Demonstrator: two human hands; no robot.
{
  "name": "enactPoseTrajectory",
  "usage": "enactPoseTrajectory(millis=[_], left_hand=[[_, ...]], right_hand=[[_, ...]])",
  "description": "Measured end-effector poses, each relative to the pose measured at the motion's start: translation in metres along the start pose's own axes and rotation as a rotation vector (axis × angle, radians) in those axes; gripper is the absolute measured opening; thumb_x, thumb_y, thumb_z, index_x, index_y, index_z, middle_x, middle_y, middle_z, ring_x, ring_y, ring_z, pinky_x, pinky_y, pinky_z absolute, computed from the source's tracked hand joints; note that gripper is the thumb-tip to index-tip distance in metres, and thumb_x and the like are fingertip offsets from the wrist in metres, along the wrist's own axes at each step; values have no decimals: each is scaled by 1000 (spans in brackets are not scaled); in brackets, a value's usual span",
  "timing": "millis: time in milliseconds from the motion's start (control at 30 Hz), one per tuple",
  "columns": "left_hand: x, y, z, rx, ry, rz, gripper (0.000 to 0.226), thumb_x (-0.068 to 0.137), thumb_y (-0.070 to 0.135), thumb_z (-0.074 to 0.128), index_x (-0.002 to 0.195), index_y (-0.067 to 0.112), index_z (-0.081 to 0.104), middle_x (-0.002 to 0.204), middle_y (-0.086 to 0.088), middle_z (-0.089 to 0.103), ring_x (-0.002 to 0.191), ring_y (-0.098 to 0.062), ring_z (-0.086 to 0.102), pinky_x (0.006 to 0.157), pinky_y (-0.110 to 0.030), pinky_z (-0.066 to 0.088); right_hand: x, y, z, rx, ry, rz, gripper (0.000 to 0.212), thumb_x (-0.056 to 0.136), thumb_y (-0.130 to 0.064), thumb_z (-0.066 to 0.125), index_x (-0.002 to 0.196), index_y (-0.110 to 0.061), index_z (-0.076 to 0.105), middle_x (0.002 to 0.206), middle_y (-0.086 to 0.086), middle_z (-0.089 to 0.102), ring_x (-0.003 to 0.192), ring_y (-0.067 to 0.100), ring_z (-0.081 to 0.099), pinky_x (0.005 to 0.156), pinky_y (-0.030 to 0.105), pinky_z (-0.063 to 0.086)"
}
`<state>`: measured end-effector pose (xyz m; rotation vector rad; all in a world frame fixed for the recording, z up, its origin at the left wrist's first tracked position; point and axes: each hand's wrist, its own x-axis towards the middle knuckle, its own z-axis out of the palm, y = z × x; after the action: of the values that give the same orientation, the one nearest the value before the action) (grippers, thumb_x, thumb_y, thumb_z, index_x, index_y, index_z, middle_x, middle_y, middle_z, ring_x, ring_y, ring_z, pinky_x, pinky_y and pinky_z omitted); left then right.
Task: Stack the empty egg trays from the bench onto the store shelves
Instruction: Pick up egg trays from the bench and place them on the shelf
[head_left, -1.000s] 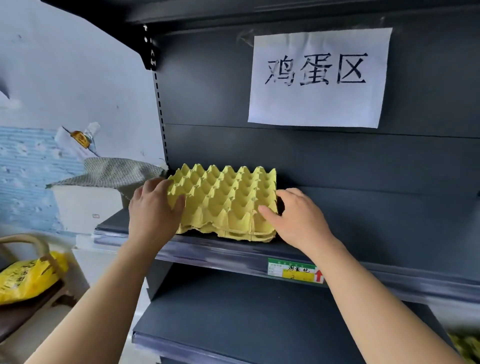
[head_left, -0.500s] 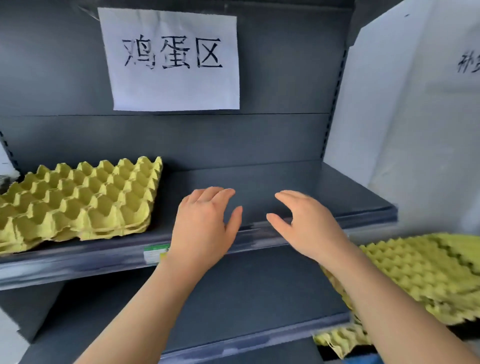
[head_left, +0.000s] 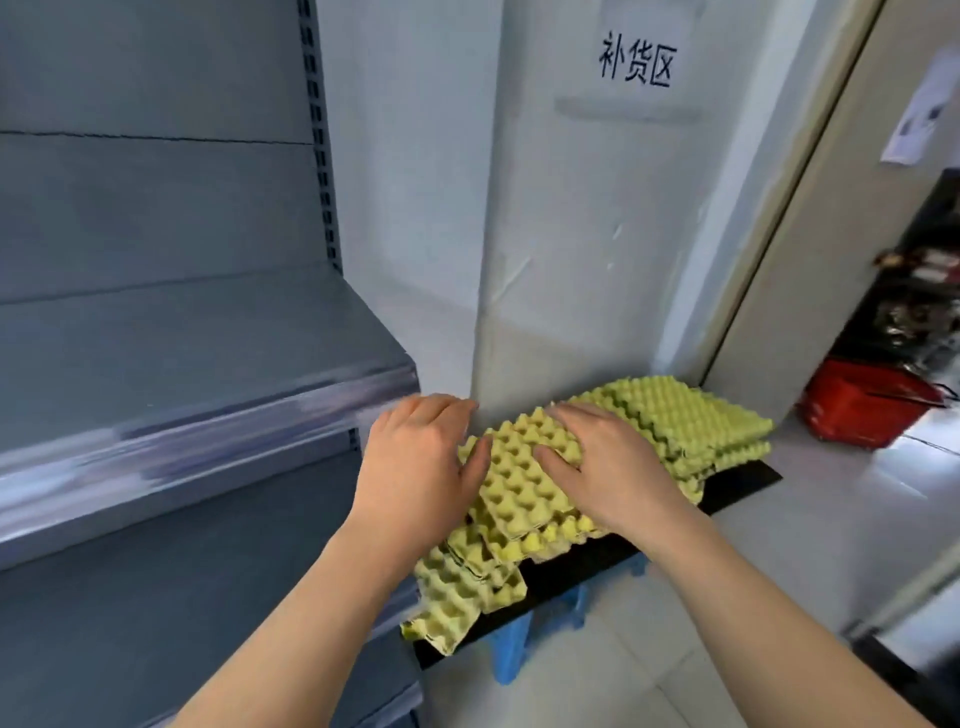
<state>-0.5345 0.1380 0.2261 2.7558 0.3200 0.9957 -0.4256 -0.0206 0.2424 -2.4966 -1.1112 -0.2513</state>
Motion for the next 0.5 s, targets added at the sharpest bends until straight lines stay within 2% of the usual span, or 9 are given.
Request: enactPoseTrajectory(millis=[167, 267, 333, 500], left_hand=[[27, 33, 96, -35, -172, -45, 38, 83, 39, 54, 107, 15, 70, 103, -1, 71, 92, -28, 66, 79, -40, 52], [42, 33, 150, -35, -254, -65, 33, 82, 34, 63, 106, 13, 71, 100, -3, 72, 92, -30, 66, 77, -42, 52], [51, 28, 182, -25, -316, -90, 32, 83, 32, 68, 109, 12, 70, 102, -5, 71, 95, -31, 65, 81, -44, 52], [75, 5, 257, -7, -461, -184, 41, 93, 39, 54, 130, 20, 58, 125, 0, 62, 119, -25, 53, 98, -38, 41]], right_hand=[[7, 99, 18, 18, -59, 106, 46, 92, -37, 55, 130, -10, 54, 132, 4, 56, 121, 20, 49, 98, 27, 38], [26, 146, 40, 32, -92, 171, 43, 92, -36, 56, 125, -9, 57, 123, 7, 60, 113, 22, 54, 92, 31, 44], [41, 173, 58, 37, -101, 189, 45, 91, -35, 57, 129, -10, 55, 122, 7, 61, 113, 22, 55, 91, 31, 45], [86, 228, 108, 3, -178, 229, 48, 93, -36, 54, 135, -14, 49, 127, 6, 57, 117, 23, 51, 94, 33, 43]])
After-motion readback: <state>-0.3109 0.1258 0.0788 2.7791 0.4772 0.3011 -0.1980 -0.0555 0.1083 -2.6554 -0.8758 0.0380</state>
